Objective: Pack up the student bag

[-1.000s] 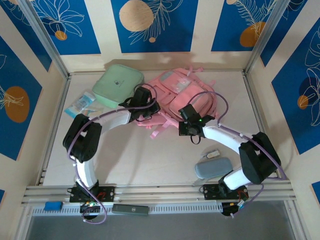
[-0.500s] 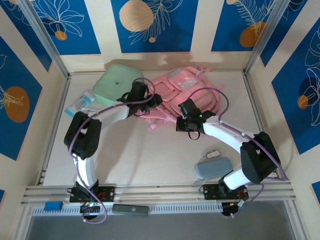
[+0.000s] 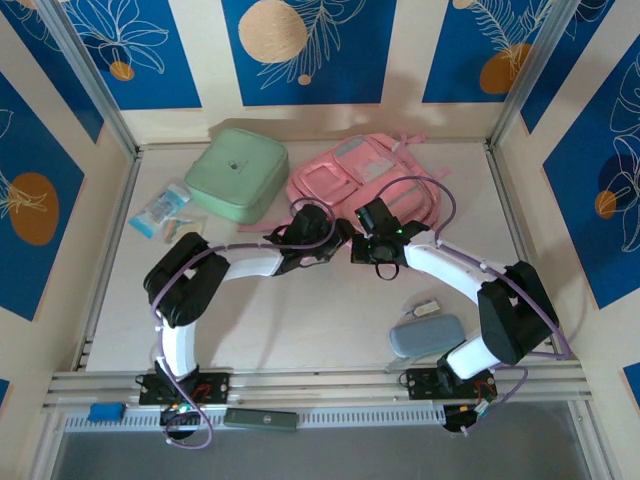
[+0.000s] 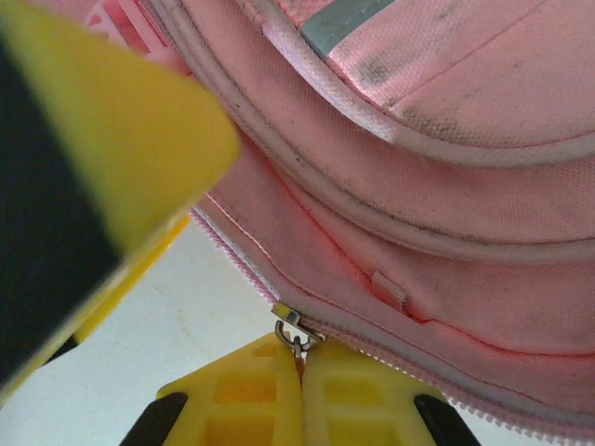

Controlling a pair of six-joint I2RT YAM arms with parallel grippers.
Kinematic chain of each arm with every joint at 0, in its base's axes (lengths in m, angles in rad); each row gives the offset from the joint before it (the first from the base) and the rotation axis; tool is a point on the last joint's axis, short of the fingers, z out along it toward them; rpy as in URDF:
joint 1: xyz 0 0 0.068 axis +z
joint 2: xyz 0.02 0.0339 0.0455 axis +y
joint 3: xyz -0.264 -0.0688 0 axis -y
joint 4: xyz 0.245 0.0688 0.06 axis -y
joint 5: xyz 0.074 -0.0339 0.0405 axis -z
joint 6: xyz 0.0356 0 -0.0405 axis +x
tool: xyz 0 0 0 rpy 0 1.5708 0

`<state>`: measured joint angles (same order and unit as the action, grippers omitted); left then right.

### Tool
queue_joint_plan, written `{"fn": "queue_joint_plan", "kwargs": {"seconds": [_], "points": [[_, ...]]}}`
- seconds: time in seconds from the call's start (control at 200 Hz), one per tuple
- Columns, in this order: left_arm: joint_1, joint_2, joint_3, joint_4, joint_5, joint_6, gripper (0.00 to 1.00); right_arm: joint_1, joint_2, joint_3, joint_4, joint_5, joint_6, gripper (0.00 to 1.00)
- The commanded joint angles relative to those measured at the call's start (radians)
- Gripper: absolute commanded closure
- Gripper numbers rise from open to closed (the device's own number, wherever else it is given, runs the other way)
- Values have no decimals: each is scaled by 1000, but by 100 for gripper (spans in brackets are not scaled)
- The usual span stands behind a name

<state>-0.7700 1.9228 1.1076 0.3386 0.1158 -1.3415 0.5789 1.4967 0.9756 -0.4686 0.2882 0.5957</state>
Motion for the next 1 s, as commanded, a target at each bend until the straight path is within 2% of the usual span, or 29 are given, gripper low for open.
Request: {"fn": "queue_joint_plan", "kwargs": {"seconds": [0.0,0.075,0.235,0.465,0.6,0.68,0.75,0.86,0.995], "points": [[-12,12,42,5,-78,-15,59,10,-22,10,-6,5,17,100],[-10,3,32,-7,-114,4,73,11,-25,17,-14,7,12,100],[9,-14,34,-65,-117,72,100,14,-42,23,-75,49,2,100],[96,-96,31,-192,-110,233,100,-6,-105,-13,-208,125,15,100],[182,-141,24,-243,-46,332,100,-104,-163,-73,-245,93,21,100],[228,-120,87,-299,21,406,100,-145,-182,-79,-237,50,-3,100],[254,-87,148,-334,76,447,100,-119,-181,-51,-224,6,-28,100],[270,-44,225,-342,96,480,100,-2,-155,1,-168,-56,-9,100],[293,12,355,-442,139,564,100,42,-103,63,-107,-155,33,100]]}}
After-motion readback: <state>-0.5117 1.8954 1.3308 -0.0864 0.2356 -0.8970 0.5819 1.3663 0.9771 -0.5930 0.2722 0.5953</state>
